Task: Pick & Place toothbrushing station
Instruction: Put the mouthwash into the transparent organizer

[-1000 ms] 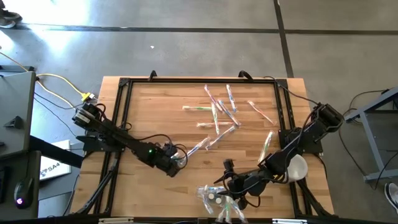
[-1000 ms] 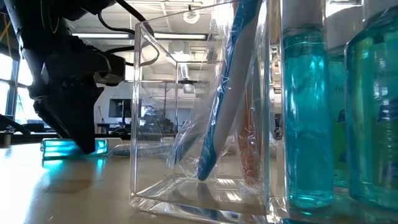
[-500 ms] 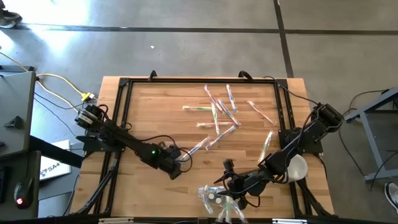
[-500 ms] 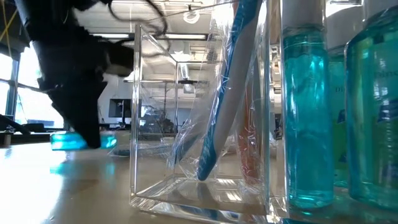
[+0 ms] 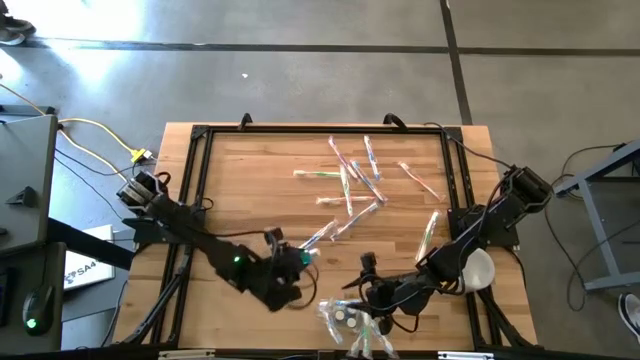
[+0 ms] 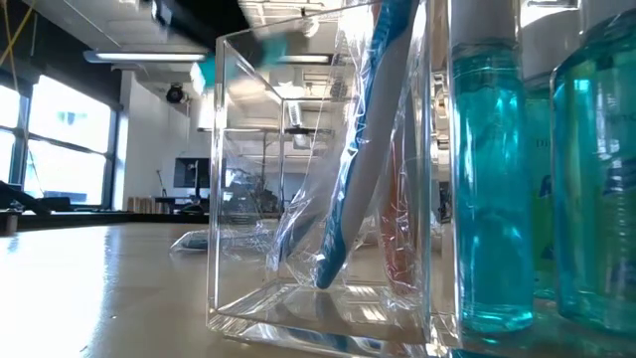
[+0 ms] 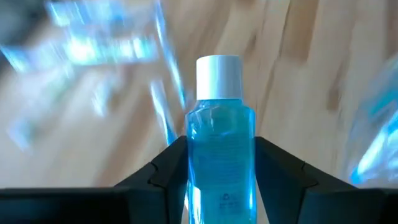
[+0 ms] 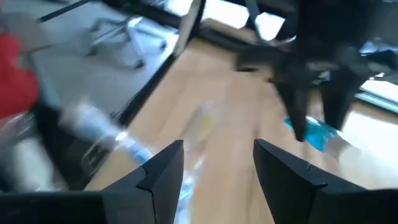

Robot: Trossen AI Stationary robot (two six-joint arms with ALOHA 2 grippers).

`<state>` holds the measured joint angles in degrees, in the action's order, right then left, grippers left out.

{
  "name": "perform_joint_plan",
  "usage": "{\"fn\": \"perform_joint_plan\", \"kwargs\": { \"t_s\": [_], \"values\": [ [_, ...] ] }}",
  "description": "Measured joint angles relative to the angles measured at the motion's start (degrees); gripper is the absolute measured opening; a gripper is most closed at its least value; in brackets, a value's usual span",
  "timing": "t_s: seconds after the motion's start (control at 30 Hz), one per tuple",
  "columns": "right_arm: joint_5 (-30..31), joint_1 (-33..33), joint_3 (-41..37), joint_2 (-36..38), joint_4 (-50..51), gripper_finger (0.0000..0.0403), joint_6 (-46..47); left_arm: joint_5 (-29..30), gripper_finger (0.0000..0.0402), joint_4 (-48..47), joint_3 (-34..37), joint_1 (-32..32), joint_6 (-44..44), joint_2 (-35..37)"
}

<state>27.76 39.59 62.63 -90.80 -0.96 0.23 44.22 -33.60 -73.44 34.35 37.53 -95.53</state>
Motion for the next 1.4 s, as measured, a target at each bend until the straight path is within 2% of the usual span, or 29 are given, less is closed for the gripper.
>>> {"fn": "perform_joint_plan", "kwargs": {
  "t_s": [0.17,0.27,0.37,0.63,0.77,0.87,1.0,1.17,1.23,1.4],
  "values": [
    [11.0,-0.3,0.1,0.0,-8.3,0.0187,1.6,15.8,0.0148,1.8,-4.8,4.6,-12.1,-0.3],
    [10.4,-1.3,0.1,0.0,-11.5,0.0187,3.4,24.4,0.0149,4.9,-4.8,6.6,-20.3,-0.6],
    [8.7,-2.3,0.1,0.0,-12.5,0.0187,4.6,29.1,0.0149,7.6,-4.8,6.9,-25.1,-1.9],
    [5.1,-5.3,0.1,0.0,-12.3,0.0194,7.6,34.4,0.0149,15.4,-4.7,7.0,-38.4,-7.2],
    [5.1,-6.4,0.1,0.0,-11.2,0.0222,9.3,41.0,0.0149,21.2,-4.7,7.7,-47.8,-9.4],
    [5.0,-6.8,0.1,0.0,-10.3,0.0250,10.4,43.7,0.0149,24.0,-4.7,7.8,-52.2,-10.6],
    [5.6,-7.0,0.1,0.0,-9.2,0.0284,10.7,44.4,0.0149,24.3,-4.8,7.7,-52.4,-10.7],
    [15.6,-7.1,0.0,0.0,-7.1,0.0299,11.8,45.0,0.0149,24.2,-4.8,7.8,-52.3,-10.7],
    [17.5,-7.4,0.0,0.0,-7.0,0.0299,11.5,45.1,0.0149,24.1,-4.8,7.8,-52.4,-10.7],
    [10.8,-9.7,0.0,0.0,-9.4,0.0299,11.6,45.1,0.0149,24.1,-4.8,7.7,-52.3,-10.7]
  ]
}}
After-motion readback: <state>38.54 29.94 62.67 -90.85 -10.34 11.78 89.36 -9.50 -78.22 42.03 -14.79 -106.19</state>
